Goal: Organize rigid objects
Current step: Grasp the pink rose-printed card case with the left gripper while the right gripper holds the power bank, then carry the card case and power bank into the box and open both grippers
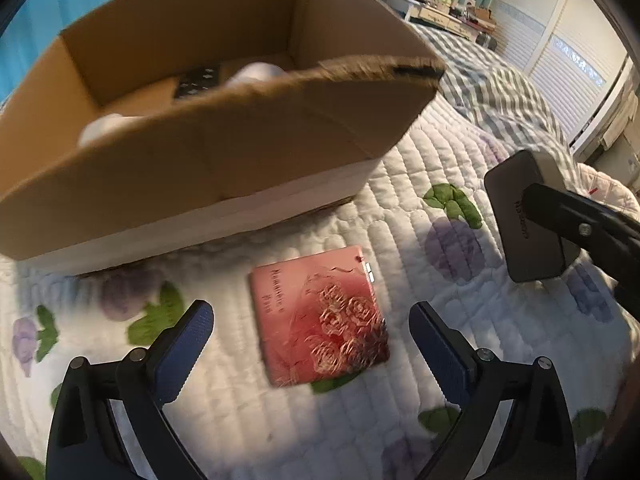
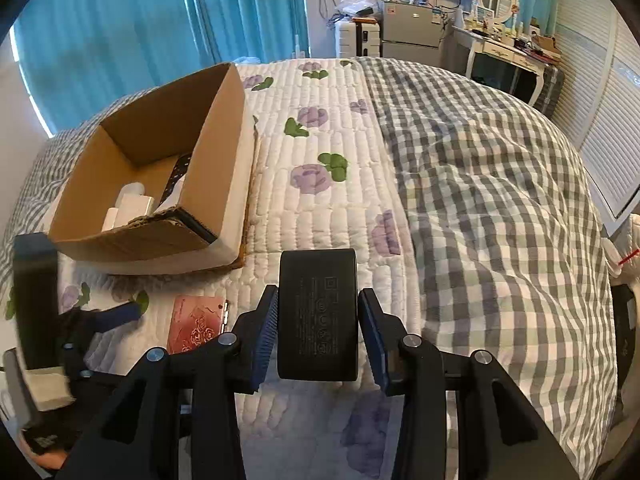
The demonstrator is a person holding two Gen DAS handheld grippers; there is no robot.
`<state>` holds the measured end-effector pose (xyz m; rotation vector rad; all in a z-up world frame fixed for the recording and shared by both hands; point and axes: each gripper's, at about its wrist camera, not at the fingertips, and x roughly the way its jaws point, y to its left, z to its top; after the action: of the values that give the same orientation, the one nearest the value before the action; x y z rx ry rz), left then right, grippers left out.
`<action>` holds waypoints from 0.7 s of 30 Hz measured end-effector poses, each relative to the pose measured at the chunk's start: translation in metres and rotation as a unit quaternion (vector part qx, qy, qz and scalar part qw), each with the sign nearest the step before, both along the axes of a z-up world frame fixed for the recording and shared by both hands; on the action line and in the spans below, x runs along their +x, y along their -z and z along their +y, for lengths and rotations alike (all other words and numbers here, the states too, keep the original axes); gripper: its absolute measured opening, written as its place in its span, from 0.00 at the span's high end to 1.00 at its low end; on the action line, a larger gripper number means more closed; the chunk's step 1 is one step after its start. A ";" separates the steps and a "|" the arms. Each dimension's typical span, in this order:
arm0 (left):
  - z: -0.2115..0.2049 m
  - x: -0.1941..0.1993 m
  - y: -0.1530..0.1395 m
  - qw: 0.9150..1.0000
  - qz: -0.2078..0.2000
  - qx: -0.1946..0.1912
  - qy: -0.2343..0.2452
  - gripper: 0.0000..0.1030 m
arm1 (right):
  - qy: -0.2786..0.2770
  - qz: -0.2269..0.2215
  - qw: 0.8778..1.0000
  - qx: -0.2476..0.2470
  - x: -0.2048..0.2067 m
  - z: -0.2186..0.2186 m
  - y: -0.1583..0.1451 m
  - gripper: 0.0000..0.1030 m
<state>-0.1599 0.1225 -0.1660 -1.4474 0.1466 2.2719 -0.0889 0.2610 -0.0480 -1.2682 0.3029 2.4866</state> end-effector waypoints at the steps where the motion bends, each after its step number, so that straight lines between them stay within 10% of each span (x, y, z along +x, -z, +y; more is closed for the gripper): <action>1: 0.002 -0.002 0.004 1.000 -0.004 -0.004 -0.003 0.04 | 0.000 0.001 1.000 0.000 0.000 0.000 0.000 0.62; 6: 0.007 -0.007 0.027 1.000 -0.018 -0.013 -0.009 0.04 | 0.005 -0.001 1.000 -0.004 0.003 0.002 0.002 0.62; 10: -0.001 0.002 0.016 1.000 -0.013 -0.003 0.003 0.28 | 0.001 -0.002 1.000 0.000 0.004 -0.002 0.002 0.62; 21: -0.055 0.031 -0.032 1.000 0.014 0.028 -0.001 0.30 | -0.016 0.015 0.999 0.024 0.012 -0.028 -0.019 0.62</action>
<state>-0.1291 0.0676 -0.1339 -1.3891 0.0893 2.2792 -0.0768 0.2331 -0.0287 -1.2270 0.2309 2.5264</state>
